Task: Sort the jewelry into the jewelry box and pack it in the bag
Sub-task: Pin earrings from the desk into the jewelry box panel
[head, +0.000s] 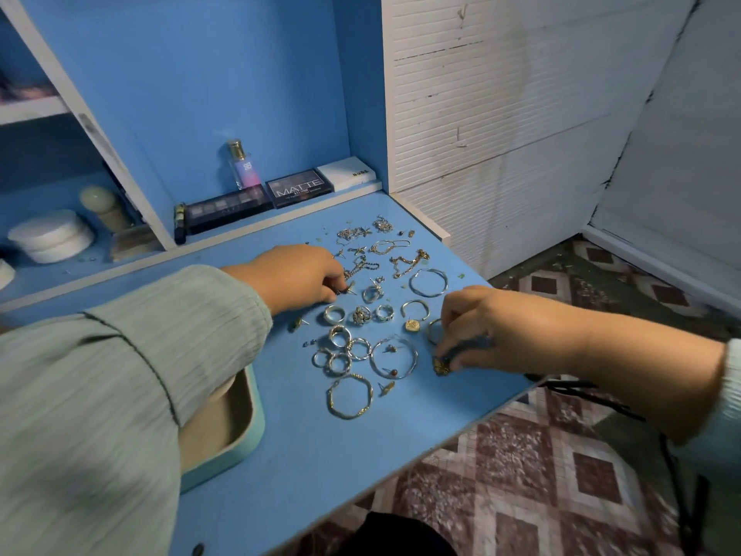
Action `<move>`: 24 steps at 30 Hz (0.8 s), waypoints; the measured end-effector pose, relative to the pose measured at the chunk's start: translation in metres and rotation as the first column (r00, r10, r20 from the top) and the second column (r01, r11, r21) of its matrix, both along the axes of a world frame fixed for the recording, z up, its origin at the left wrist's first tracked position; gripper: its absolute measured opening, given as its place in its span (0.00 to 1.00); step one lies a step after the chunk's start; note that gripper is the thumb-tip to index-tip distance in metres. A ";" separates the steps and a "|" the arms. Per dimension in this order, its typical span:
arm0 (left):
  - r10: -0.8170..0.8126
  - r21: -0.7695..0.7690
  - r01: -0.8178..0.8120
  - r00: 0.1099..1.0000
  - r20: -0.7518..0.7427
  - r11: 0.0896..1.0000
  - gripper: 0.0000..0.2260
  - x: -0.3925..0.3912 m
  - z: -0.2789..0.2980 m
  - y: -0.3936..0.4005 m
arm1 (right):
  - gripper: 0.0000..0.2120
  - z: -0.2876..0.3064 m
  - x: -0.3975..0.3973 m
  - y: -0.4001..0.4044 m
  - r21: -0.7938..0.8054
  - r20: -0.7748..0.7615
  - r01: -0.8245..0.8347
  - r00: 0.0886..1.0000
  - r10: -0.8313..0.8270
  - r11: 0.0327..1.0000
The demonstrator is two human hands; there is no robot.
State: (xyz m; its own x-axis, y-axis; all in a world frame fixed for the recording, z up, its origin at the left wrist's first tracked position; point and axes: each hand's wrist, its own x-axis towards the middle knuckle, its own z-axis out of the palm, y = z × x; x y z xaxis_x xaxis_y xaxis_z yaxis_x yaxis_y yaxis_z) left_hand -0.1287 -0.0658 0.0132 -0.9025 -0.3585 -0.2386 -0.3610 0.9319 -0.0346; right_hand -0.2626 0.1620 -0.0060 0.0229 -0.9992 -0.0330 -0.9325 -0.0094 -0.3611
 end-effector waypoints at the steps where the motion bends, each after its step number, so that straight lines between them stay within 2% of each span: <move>1: 0.003 0.004 -0.003 1.000 0.003 1.000 0.10 0.000 0.000 0.000 | 0.09 0.000 0.001 0.001 -0.001 0.006 0.002 1.000 -0.002 1.000; 8: 0.027 0.026 -0.028 0.999 0.034 0.999 0.13 0.005 0.007 0.002 | 0.05 -0.001 0.006 0.001 0.000 0.013 0.051 0.999 -0.051 0.999; 12: 0.032 -0.053 -0.032 0.999 0.011 0.998 0.15 0.011 0.011 0.013 | 0.04 0.002 0.008 0.006 -0.019 0.023 0.059 0.998 -0.058 0.998; 14: 0.025 -0.046 -0.025 1.000 -0.016 0.999 0.15 0.014 0.015 0.022 | 0.03 0.005 0.009 0.011 -0.022 0.062 0.080 0.995 -0.078 0.997; 18: -0.068 0.012 0.069 0.998 -0.012 0.998 0.15 0.019 0.020 0.046 | 0.06 0.007 0.010 0.022 -0.001 0.104 0.125 0.987 -0.124 0.992; 24: -0.196 -0.089 0.201 0.978 0.066 0.975 0.16 0.015 0.013 0.066 | 0.04 -0.001 0.010 0.028 -0.004 0.126 0.184 0.975 -0.182 0.983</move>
State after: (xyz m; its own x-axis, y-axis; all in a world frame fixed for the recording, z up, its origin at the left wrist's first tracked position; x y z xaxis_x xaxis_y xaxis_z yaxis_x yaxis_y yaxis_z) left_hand -0.1138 0.0007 0.0263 -0.9439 -0.1970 -0.2650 -0.1640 0.9762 -0.1417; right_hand -0.2525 0.1901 -0.0068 -0.1574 -0.9872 -0.0256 -0.8668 0.1505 -0.4754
